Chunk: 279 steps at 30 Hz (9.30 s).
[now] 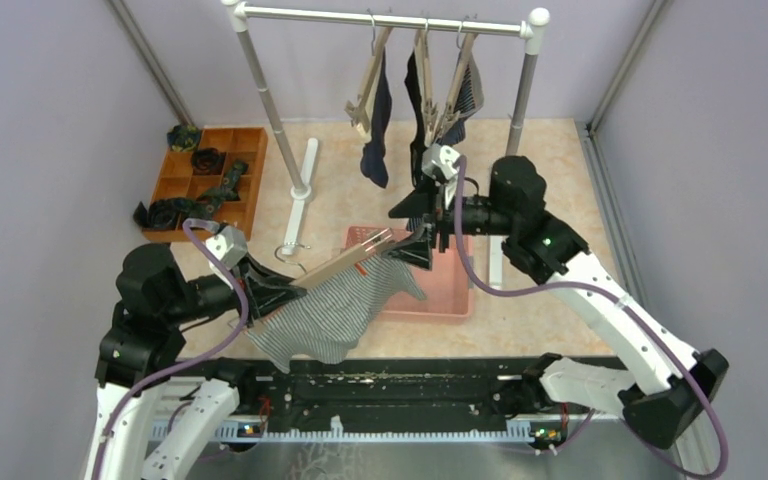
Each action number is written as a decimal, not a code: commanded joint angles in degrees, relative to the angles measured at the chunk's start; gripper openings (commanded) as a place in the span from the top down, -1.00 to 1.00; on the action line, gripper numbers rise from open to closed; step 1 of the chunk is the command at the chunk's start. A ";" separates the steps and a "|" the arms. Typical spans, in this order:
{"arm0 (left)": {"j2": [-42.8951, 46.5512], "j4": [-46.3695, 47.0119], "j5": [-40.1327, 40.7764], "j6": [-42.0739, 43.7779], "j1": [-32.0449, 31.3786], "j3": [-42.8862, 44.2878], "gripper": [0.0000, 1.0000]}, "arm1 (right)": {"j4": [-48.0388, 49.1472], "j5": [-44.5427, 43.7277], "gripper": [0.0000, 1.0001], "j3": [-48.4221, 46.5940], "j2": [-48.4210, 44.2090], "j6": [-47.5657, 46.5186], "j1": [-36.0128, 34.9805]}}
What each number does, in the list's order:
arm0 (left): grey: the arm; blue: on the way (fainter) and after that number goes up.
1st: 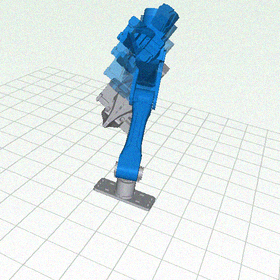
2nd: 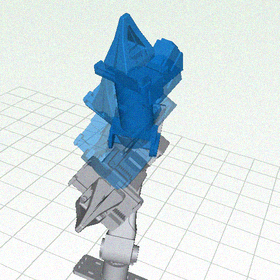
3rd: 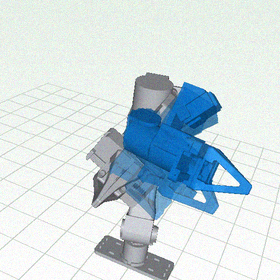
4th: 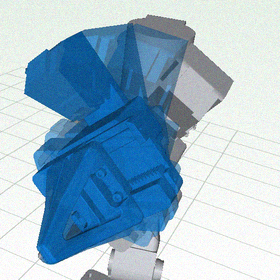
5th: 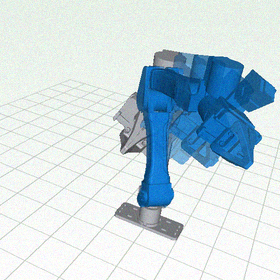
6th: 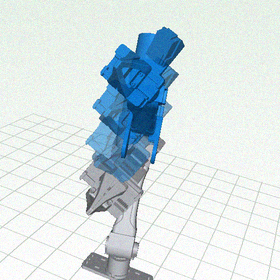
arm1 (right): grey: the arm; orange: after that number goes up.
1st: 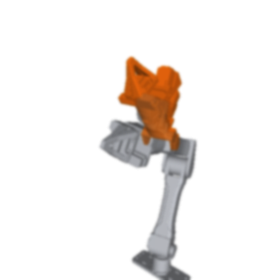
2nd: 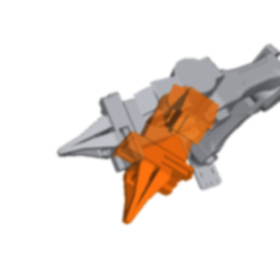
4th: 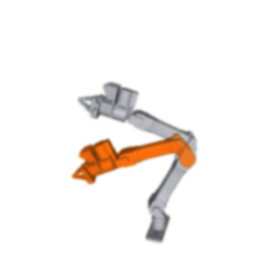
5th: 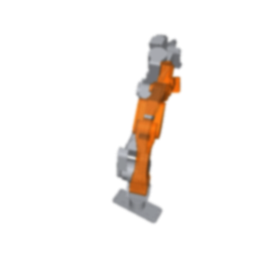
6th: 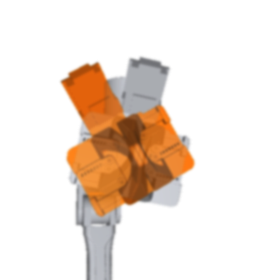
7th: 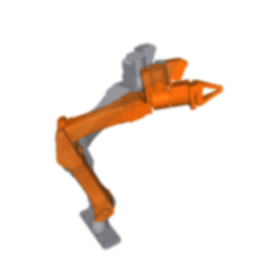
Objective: Remove the underwear clipped to the hanger
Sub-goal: Remove the underwear from the hanger.
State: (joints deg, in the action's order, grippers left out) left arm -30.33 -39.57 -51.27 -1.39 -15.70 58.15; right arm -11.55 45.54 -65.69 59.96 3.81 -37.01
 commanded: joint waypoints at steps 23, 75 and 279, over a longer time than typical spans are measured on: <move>-4.68 8.97 -2.16 1.11 0.24 2.31 1.00 | 6.59 14.47 -0.56 -9.28 8.12 -1.83 -0.16; -4.12 8.52 -0.06 1.38 0.24 2.10 1.00 | 9.13 10.18 0.00 -8.74 10.13 -0.48 -0.18; -15.53 55.47 -19.54 -9.59 -0.20 -3.32 -0.98 | 89.97 -14.57 1.00 12.76 5.85 33.73 -0.22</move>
State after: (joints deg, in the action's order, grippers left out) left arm -45.10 17.37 -71.83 -10.35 -15.77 51.90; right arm 76.84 32.93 -52.45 69.30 39.59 -37.60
